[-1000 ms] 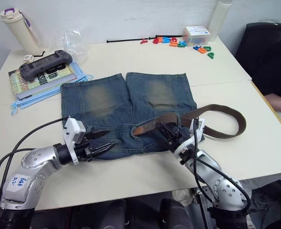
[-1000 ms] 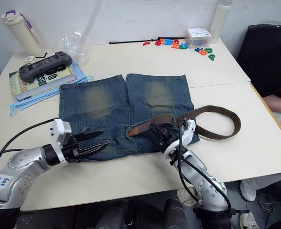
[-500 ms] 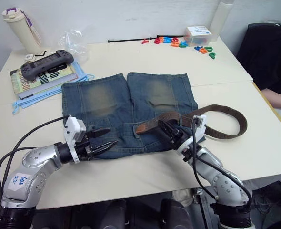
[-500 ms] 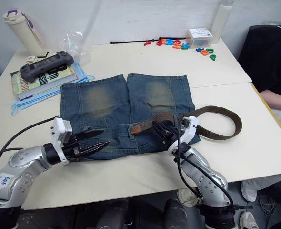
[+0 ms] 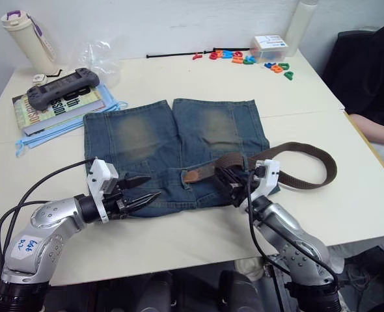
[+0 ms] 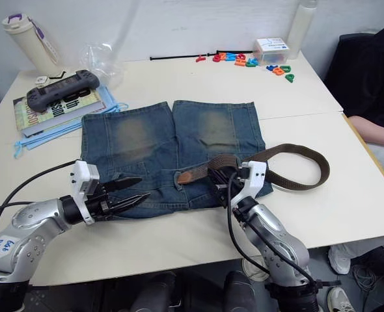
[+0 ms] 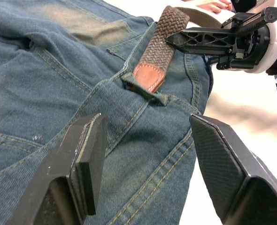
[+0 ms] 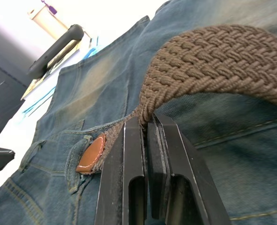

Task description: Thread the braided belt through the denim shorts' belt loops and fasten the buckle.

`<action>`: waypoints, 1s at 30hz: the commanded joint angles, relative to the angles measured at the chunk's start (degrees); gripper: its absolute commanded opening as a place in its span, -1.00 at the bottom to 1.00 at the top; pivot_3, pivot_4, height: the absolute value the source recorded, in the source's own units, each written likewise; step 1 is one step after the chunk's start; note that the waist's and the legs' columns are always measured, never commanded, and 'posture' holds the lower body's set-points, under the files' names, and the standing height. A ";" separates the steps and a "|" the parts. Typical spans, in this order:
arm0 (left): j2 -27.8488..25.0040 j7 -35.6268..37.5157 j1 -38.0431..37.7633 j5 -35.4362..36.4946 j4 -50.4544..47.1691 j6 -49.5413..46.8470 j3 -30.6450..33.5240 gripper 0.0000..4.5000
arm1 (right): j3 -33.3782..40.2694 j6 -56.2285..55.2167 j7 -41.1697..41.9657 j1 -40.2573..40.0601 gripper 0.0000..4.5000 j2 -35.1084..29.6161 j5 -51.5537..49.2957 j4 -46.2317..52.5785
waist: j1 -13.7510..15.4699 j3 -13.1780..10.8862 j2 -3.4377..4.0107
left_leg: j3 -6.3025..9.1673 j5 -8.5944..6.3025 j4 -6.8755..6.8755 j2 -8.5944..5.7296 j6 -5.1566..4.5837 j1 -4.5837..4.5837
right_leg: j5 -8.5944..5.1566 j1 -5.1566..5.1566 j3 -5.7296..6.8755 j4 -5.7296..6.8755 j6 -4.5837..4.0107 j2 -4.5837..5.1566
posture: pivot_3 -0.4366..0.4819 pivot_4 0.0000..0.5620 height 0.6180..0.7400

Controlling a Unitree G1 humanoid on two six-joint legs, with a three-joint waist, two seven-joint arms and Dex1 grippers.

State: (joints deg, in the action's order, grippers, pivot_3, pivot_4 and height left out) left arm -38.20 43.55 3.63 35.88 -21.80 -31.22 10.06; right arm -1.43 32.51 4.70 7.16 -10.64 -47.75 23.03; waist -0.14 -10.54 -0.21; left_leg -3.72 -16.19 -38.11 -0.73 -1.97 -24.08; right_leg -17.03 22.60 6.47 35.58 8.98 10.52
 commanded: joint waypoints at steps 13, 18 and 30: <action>0.01 -0.19 0.65 0.26 -1.31 -0.11 0.43 0.38 | -1.15 1.31 2.70 0.27 -1.00 -0.81 2.40 8.28 | 0.01 0.00 0.00 | 0.01 0.00 0.00 0.00 0.00 0.00 | 0.00 0.00 0.01 0.01 0.00 -0.01 | -0.05 -0.47 0.39; 0.02 -0.24 0.75 0.26 -1.36 -0.17 0.40 0.38 | -2.58 2.29 2.60 -0.25 -1.00 -0.18 3.55 7.97 | -0.01 0.00 0.00 | 0.01 0.00 0.00 0.00 0.00 0.00 | 0.00 0.00 0.01 0.00 0.00 0.00 | -0.05 -0.47 0.39; 0.30 -0.22 0.91 -0.38 -1.14 0.28 -0.18 0.38 | 1.49 13.64 -0.73 1.26 -1.00 5.06 -5.15 -1.80 | -0.62 0.04 -0.06 | -0.01 -0.03 0.03 0.11 0.09 0.11 | -0.03 -0.03 -0.02 0.04 -0.08 -0.11 | -0.05 -0.47 0.39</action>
State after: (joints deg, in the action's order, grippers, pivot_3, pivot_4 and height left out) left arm -38.19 43.35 4.07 35.60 -21.79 -31.44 9.94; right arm -0.22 44.12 3.54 8.01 -6.12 -50.31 21.68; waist -0.76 -10.50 -0.27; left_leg -3.73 -16.22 -38.08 -0.61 -1.87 -23.97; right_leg -17.07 22.57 6.46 35.61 8.88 10.41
